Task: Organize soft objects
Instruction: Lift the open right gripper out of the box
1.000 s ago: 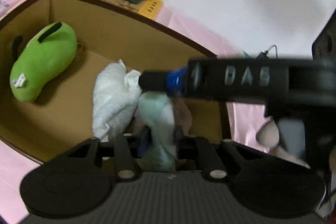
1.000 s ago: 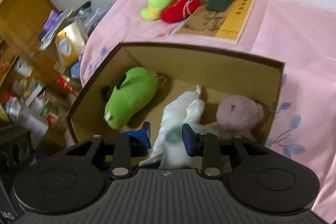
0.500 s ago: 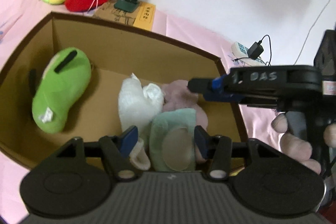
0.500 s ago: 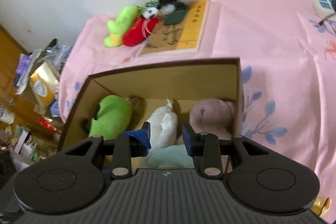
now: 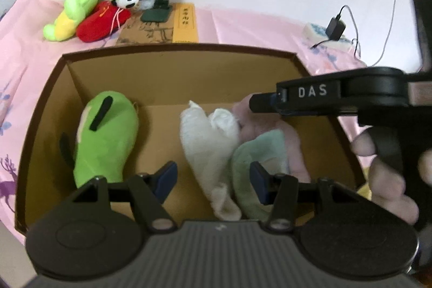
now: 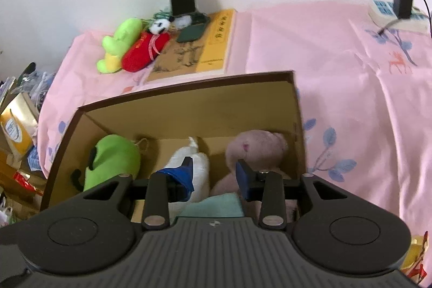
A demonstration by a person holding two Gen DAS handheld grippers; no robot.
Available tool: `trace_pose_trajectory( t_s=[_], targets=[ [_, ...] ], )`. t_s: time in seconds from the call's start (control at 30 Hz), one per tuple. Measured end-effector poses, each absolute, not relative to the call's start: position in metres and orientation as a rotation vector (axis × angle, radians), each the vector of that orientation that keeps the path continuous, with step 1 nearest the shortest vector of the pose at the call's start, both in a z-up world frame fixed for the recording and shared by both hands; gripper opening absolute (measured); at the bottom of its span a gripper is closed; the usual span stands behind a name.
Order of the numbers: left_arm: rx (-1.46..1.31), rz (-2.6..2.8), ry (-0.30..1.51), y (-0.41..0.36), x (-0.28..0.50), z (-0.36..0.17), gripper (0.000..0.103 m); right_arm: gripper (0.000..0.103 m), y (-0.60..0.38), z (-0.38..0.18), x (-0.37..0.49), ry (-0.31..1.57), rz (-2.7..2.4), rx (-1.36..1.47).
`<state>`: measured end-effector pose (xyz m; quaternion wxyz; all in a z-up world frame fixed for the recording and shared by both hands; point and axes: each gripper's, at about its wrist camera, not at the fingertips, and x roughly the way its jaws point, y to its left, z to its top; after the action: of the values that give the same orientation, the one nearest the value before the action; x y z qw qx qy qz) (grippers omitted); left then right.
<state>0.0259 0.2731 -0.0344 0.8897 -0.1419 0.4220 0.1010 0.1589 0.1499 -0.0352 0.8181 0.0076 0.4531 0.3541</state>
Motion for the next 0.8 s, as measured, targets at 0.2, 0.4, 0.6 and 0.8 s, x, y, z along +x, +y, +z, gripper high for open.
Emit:
trace_pose_trajectory(
  t_s=[0.2, 0.4, 0.6, 0.8],
  targets=[
    [-0.267, 0.229, 0.925, 0.277, 0.034, -0.039, 0.051, 0.019, 0.166, -0.046, 0.155, 0.992, 0.72, -0.014],
    [-0.231, 0.265, 0.959, 0.275, 0.034, -0.04, 0.051, 0.019, 0.158, -0.064, 0.165, 1.143, 0.716, 0.121],
    [-0.221, 0.287, 0.974, 0.275, 0.029, -0.043, 0.051, 0.019, 0.15, -0.07, 0.161, 1.241, 0.771, 0.293],
    [-0.208, 0.29, 0.976, 0.273, 0.027, -0.042, 0.052, 0.019, 0.149, -0.067, 0.153, 1.182, 0.772, 0.276]
  ],
)
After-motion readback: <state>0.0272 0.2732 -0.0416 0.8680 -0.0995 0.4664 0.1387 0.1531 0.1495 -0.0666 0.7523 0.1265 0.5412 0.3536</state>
